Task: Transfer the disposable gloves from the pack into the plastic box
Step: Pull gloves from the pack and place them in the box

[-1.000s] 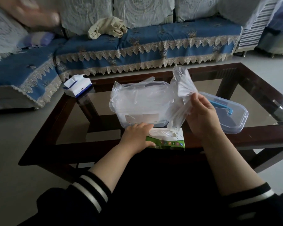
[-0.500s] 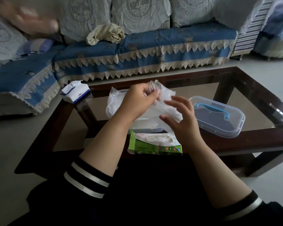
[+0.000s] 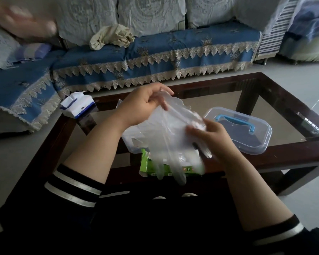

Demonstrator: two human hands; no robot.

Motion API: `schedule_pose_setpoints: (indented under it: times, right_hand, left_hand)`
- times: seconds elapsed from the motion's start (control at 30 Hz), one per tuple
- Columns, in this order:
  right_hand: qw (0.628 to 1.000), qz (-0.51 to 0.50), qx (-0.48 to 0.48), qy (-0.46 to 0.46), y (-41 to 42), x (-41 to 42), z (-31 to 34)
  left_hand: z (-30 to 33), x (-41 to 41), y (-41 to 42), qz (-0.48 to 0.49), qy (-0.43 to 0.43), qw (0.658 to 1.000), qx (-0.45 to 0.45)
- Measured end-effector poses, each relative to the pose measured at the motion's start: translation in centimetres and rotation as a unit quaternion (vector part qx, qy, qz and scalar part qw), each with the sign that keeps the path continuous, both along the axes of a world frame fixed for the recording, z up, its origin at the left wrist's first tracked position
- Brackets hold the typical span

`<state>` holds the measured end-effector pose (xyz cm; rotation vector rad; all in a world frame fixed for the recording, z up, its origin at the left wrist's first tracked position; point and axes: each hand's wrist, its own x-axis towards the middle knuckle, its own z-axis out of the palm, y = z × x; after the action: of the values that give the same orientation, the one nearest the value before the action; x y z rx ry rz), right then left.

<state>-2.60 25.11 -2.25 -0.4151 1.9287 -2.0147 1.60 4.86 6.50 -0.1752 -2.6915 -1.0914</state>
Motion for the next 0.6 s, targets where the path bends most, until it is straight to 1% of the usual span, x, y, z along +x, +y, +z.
schedule_pose_setpoints:
  times: [0.03, 0.07, 0.2, 0.27, 0.33, 0.43, 0.5, 0.6]
  right_hand:
    - [0.998, -0.028, -0.04, -0.028, 0.1, -0.2, 0.1]
    - [0.996, -0.058, -0.06, -0.041, 0.1, -0.5, 0.2]
    - [0.976, -0.203, -0.067, -0.025, 0.0, -2.1, -0.4]
    - [0.964, -0.252, -0.082, -0.024, -0.1, -2.5, -0.7]
    - [0.964, -0.256, -0.07, -0.013, -0.3, -2.6, -1.0]
    - [0.974, -0.222, -0.037, 0.013, -0.7, -2.1, -1.4]
    - [0.98, -0.196, -0.001, 0.029, -1.0, -1.9, -1.7]
    - [0.987, -0.148, 0.046, 0.048, -1.4, -1.8, -2.0]
  left_hand:
    - [-0.1, -0.3, -0.5, 0.017, 0.006, 1.0, 0.002]
    - [-0.4, -0.7, -1.1, 0.037, 0.014, 0.999, 0.008]
    - [-1.6, -2.4, -3.5, 0.132, 0.058, 0.988, 0.056]
    - [-2.2, -3.2, -5.2, 0.19, 0.063, 0.977, 0.079]
    - [-2.9, -4.1, -7.0, 0.266, 0.057, 0.958, 0.094]
    - [-4.4, -5.0, -9.2, 0.36, 0.023, 0.929, 0.088]
    - [-5.5, -5.2, -10.1, 0.382, -0.02, 0.923, 0.039]
    - [-6.8, -5.1, -10.4, 0.384, -0.061, 0.919, -0.068]
